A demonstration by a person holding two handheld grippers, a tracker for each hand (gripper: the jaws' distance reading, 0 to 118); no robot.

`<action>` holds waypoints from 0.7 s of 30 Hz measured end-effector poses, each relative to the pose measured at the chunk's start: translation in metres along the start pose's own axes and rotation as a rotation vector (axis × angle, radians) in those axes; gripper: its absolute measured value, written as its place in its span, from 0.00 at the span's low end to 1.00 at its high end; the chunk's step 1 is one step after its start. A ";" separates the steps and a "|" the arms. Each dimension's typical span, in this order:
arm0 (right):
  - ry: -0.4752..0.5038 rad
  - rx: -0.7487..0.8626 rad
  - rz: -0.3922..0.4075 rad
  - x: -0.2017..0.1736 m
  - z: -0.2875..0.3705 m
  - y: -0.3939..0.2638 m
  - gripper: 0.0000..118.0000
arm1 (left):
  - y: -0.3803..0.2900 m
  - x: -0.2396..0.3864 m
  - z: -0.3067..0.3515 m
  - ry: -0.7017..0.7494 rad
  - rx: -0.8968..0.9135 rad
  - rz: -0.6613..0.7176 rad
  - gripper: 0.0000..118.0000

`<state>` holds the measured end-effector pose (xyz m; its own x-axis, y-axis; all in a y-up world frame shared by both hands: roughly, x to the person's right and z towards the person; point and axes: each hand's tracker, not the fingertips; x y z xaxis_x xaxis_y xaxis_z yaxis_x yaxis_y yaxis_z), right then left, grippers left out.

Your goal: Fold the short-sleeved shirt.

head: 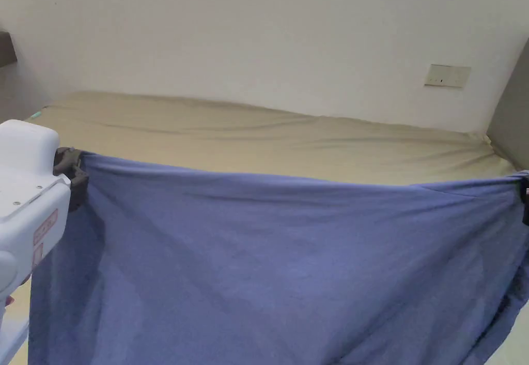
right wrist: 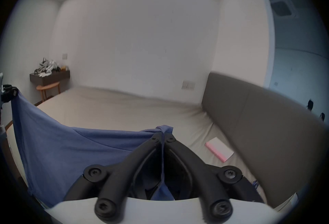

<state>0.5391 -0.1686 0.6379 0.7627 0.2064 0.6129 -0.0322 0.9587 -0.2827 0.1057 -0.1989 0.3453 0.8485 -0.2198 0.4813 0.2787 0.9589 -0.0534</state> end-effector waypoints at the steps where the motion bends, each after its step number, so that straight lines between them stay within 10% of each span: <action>1: -0.009 0.032 0.011 0.000 0.012 0.010 0.02 | 0.009 -0.002 0.009 0.005 0.017 0.008 0.04; 5: -0.106 0.184 0.120 0.002 0.046 0.039 0.02 | 0.045 -0.009 0.051 0.021 0.146 -0.001 0.03; 21: -0.137 0.377 0.151 0.019 0.080 0.163 0.02 | 0.184 -0.058 0.084 0.106 0.391 0.027 0.03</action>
<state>0.4968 0.0069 0.6629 0.6390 0.3497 0.6851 -0.3904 0.9149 -0.1030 0.0699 0.0055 0.3810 0.9007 -0.1911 0.3902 0.0806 0.9560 0.2822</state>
